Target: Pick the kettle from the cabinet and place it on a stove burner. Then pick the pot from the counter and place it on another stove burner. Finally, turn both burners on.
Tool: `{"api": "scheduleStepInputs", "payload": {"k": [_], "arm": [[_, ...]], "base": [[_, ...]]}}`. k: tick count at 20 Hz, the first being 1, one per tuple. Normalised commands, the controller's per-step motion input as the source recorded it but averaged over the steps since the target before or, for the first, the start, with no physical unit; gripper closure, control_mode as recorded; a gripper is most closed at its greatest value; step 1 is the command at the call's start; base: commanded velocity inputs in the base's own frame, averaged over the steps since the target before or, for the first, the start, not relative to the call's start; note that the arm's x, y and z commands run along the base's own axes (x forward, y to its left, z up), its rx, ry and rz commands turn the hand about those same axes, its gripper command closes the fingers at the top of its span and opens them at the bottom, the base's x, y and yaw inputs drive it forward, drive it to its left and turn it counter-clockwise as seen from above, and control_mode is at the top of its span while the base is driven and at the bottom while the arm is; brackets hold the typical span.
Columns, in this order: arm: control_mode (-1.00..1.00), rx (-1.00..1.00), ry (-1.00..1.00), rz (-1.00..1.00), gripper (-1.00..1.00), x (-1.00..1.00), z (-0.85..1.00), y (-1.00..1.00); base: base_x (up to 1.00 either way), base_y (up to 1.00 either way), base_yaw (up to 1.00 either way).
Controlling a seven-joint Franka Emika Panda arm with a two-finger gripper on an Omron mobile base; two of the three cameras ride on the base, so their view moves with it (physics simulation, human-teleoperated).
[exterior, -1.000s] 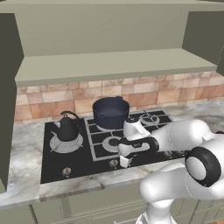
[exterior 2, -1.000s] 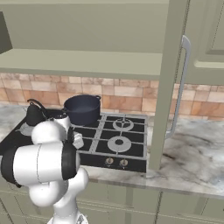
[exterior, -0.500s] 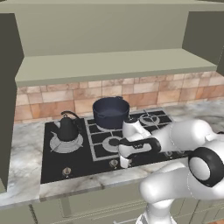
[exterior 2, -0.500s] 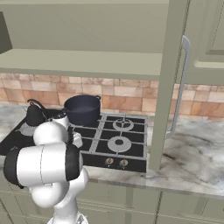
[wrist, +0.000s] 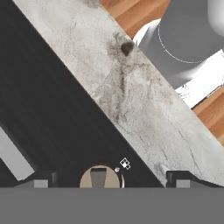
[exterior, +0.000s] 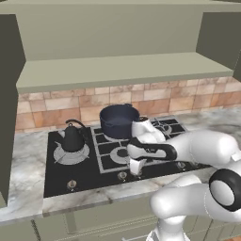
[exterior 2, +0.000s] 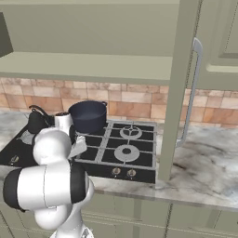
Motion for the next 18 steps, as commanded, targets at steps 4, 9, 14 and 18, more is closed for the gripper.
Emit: {"api": "scheduleStepInputs", "payload": {"k": [4,9,14,18], "arm": [[-1.00,0.01,0.15,0.04,-1.00,0.00,0.48,-0.06],[-1.00,0.06,0.12,0.02,-1.00,-0.06,0.17,-0.01],[-1.00,0.09,0.00,0.03,-1.00,-0.12,0.00,0.00],[-1.00,0.08,0.00,0.00,-1.00,-0.05,0.06,0.10]], "base": [[0.00,0.00,0.00],[0.00,0.00,0.00],[0.00,0.00,0.00],[0.00,0.00,0.00]]}}
